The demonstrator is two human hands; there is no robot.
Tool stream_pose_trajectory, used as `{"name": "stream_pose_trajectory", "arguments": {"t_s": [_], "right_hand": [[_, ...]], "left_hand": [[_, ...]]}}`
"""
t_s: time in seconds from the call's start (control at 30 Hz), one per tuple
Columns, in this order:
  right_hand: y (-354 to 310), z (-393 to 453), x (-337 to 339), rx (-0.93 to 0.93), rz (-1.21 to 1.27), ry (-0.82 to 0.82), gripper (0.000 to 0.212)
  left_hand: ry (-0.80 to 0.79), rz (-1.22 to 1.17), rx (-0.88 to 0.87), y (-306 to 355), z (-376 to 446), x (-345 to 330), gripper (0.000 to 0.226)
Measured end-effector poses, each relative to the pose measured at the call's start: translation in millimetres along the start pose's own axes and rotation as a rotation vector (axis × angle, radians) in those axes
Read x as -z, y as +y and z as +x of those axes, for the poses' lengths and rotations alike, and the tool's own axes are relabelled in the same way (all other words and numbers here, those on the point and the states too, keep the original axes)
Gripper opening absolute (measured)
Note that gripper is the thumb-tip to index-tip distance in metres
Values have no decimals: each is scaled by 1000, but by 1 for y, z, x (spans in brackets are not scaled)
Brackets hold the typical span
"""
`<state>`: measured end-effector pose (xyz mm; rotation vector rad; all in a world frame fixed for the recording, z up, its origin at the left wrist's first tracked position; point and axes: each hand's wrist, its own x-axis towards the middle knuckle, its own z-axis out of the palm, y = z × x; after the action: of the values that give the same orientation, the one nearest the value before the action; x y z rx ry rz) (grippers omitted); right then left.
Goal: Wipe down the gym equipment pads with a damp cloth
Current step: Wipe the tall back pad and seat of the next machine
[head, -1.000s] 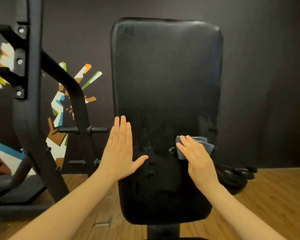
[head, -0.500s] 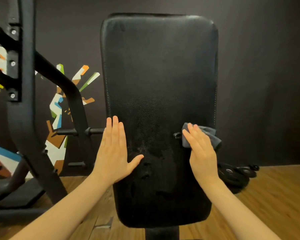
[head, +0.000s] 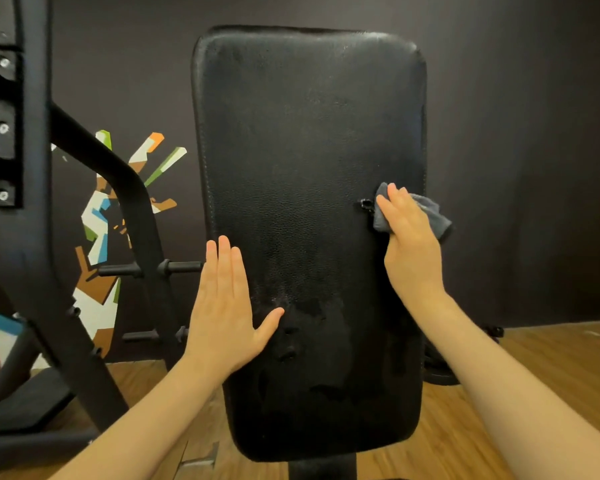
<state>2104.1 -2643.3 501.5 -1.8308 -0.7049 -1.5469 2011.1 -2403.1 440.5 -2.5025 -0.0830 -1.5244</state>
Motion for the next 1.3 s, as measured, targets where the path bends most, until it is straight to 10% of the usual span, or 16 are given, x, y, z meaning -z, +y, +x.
{"name": "stream_pose_trajectory", "arguments": {"t_s": [0.3, 1.3], "right_hand": [[3, -118, 13, 1, -144, -221, 56], [-147, -24, -63, 259, -62, -313, 55]], "left_hand": [[-59, -65, 107, 14, -4, 4, 91], [-345, -480, 282, 11, -97, 16, 89]]}}
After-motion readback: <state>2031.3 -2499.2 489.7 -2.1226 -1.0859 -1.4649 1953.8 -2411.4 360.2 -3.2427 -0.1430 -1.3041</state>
